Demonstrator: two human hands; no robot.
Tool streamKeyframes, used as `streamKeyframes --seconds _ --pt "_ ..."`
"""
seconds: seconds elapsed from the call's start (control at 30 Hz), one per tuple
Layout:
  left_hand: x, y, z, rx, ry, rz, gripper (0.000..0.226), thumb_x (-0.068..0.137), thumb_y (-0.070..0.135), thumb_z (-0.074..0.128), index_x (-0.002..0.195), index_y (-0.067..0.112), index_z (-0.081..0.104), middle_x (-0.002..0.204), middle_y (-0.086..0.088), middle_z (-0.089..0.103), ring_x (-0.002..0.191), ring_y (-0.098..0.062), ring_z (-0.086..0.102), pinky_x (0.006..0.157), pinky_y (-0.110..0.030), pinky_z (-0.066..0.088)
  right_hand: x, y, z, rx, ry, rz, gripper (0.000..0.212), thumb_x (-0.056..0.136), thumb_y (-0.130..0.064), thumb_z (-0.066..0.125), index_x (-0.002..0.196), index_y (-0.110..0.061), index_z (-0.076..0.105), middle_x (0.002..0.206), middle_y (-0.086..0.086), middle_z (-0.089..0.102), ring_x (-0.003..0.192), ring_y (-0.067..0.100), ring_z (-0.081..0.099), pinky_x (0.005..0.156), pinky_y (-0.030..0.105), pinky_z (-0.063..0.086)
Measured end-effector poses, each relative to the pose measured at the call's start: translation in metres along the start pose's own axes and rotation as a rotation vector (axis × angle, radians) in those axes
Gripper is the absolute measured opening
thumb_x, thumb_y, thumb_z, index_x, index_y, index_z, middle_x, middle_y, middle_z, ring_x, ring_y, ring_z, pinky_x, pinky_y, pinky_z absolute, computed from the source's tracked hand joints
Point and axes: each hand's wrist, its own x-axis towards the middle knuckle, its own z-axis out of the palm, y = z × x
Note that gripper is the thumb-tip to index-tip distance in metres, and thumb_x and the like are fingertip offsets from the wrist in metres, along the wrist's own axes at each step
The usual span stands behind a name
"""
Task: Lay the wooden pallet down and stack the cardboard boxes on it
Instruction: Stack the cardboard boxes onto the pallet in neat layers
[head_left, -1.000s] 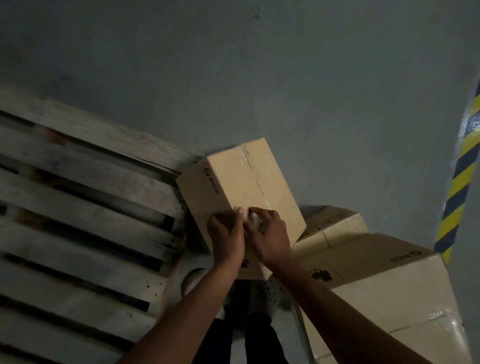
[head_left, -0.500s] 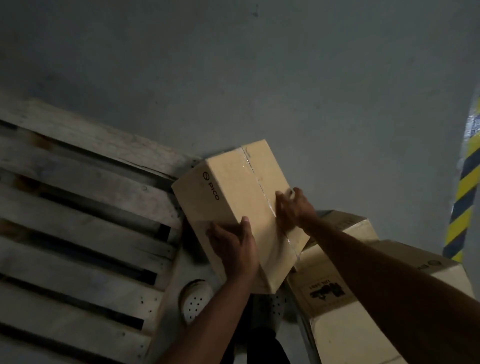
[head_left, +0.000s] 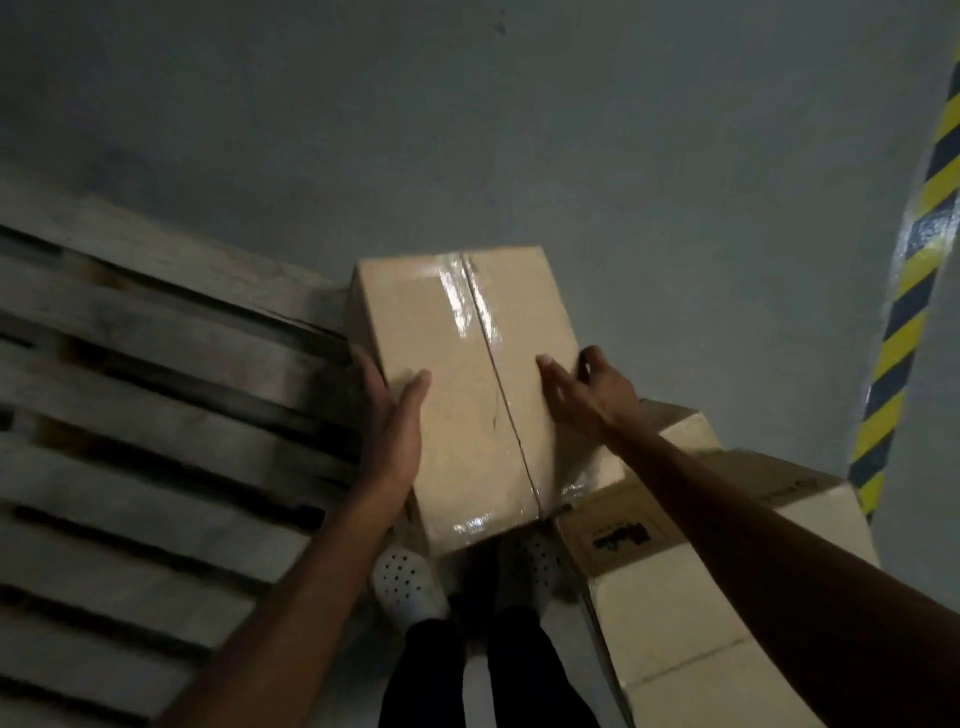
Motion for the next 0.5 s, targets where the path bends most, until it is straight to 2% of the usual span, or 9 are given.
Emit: streamKeyframes --seconds 0.07,0.13,0.23,0.33,0.37,0.43,0.5 --pt "0.001 0.034 -0.010 -0.033 -0.044 0.060 0.104 0.070 0.059 0.062 0.157 0.031 0.012 0.159 0.000 0.034 0.141 -0.016 0.039 0.120 -0.039 0.028 -0.019 -0.016 -0.012 0.042 0.048 -0.039 0.066 0.085 -0.075 0.053 0.110 -0.014 0.051 0.100 0.007 0.061 0.090 0.028 0.060 0.077 0.037 0.050" --pt "-0.006 0.062 -0.016 -0.085 -0.035 0.046 0.099 0.067 0.057 0.062 0.155 0.026 0.027 0.148 -0.004 0.050 0.131 -0.021 0.052 0.113 -0.043 0.039 -0.036 -0.035 -0.028 0.104 0.068 -0.052 0.065 0.084 -0.074 0.054 0.111 -0.015 0.050 0.102 0.006 0.059 0.092 0.028 0.060 0.076 0.033 0.043" --pt "-0.021 0.098 -0.025 -0.088 -0.018 -0.020 0.071 0.071 0.037 0.060 0.138 0.014 0.049 0.123 -0.010 0.066 0.100 -0.028 0.065 0.085 -0.038 0.054 -0.056 -0.059 -0.050 0.067 -0.012 0.001 0.080 0.082 -0.079 0.051 0.126 -0.012 0.047 0.122 0.013 0.058 0.109 0.032 0.057 0.084 0.035 0.042" --pt "-0.031 0.135 -0.033 0.015 -0.071 -0.178 0.026 0.082 0.020 0.055 0.103 0.006 0.061 0.087 -0.012 0.062 0.068 -0.024 0.058 0.058 -0.026 0.047 -0.078 -0.076 -0.065 -0.047 -0.104 0.100 0.100 0.079 -0.083 0.050 0.143 -0.005 0.041 0.143 0.018 0.049 0.123 0.036 0.052 0.092 0.038 0.041" --pt "-0.035 0.144 -0.035 0.061 -0.101 -0.231 0.012 0.087 0.015 0.052 0.092 0.007 0.060 0.080 -0.011 0.058 0.064 -0.022 0.056 0.053 -0.024 0.046 -0.085 -0.079 -0.068 -0.068 -0.134 0.141 0.102 0.079 -0.083 0.050 0.142 -0.004 0.043 0.144 0.019 0.049 0.124 0.037 0.052 0.095 0.039 0.042" --pt "-0.038 0.154 -0.039 0.174 -0.156 -0.292 0.019 0.095 0.004 0.045 0.080 0.008 0.055 0.080 -0.010 0.056 0.062 -0.020 0.054 0.048 -0.023 0.046 -0.100 -0.081 -0.074 -0.094 -0.235 0.219 0.095 0.079 -0.083 0.051 0.134 -0.005 0.053 0.137 0.017 0.057 0.114 0.035 0.058 0.092 0.038 0.044" --pt "-0.046 0.159 -0.045 0.291 -0.253 -0.284 0.026 0.098 -0.002 0.040 0.075 0.006 0.051 0.088 -0.015 0.056 0.063 -0.020 0.051 0.054 -0.025 0.043 -0.110 -0.076 -0.079 -0.110 -0.372 0.283 0.081 0.081 -0.082 0.050 0.116 -0.010 0.065 0.114 0.013 0.071 0.097 0.028 0.067 0.083 0.037 0.049"
